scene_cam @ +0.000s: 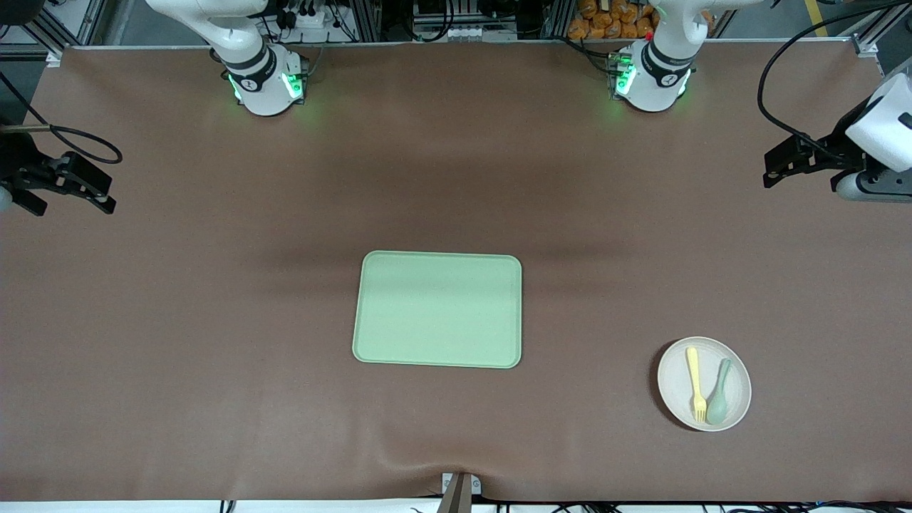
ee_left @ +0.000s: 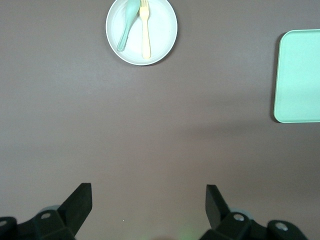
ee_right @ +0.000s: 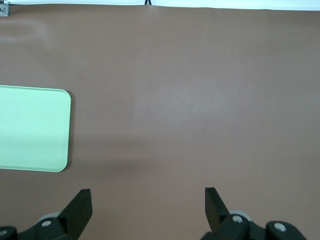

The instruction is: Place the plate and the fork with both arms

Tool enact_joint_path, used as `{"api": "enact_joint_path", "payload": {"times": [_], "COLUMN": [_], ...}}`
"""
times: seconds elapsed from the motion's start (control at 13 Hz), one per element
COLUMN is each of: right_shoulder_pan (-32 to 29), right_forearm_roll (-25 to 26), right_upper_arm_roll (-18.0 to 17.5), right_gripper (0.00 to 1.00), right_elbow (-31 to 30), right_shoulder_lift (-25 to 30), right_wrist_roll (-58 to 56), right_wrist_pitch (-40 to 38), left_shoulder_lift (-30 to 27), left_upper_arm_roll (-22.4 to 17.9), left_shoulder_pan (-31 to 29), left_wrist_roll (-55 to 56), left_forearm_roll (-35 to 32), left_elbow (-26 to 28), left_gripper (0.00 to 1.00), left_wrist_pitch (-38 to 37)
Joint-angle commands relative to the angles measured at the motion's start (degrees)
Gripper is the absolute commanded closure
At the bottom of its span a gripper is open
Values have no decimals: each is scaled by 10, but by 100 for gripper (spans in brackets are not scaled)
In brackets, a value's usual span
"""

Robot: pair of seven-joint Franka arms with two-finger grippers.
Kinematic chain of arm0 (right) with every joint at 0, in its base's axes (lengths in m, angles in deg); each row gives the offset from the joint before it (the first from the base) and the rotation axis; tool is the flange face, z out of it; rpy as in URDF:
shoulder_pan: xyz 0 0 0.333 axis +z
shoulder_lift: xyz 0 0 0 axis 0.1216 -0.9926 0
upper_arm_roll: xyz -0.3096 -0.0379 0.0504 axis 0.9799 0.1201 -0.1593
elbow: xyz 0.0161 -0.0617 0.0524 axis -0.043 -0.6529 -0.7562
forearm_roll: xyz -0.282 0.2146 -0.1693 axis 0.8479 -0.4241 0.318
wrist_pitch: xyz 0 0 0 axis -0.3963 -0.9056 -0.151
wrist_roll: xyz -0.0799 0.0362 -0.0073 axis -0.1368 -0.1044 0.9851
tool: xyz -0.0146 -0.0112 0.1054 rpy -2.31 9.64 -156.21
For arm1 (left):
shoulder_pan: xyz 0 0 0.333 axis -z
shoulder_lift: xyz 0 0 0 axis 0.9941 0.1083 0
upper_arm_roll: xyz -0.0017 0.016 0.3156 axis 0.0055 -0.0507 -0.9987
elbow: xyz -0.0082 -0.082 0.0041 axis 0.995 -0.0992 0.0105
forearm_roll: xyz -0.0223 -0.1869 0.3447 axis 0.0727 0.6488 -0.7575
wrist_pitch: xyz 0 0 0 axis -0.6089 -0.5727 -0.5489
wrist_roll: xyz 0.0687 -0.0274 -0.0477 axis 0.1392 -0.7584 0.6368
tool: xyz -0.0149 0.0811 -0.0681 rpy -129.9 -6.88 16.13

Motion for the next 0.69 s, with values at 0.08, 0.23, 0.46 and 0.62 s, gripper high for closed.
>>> {"api": "enact_joint_path", "payload": {"times": [0.08, 0.23, 0.46, 0.62], "right_shoulder_pan": [-5, -5, -5, -5], "right_forearm_roll": [-7, -7, -7, -8], "right_upper_arm_roll": [-3, -3, -3, -3], "right_gripper": [0, 0, 0, 0], "right_elbow": [12, 12, 11, 12], "right_shoulder_lift": [-6, -6, -6, -6], "right_wrist_roll": [-5, -5, -5, -5], "right_wrist_pitch": [-6, -7, -7, -7], "left_shoulder_lift": [9, 20, 37, 55], "left_upper_arm_roll": [0, 0, -1, -1], "left_shoulder_pan": [-3, -9, -27, -44], "left_wrist_roll": [3, 1, 1, 12], "left_forearm_roll": [-3, -16, -20, -19], "left_elbow": [-5, -8, -9, -10], "left_gripper": [0, 0, 0, 0], "left_wrist_pitch": [-4, -3, -1, 1]}}
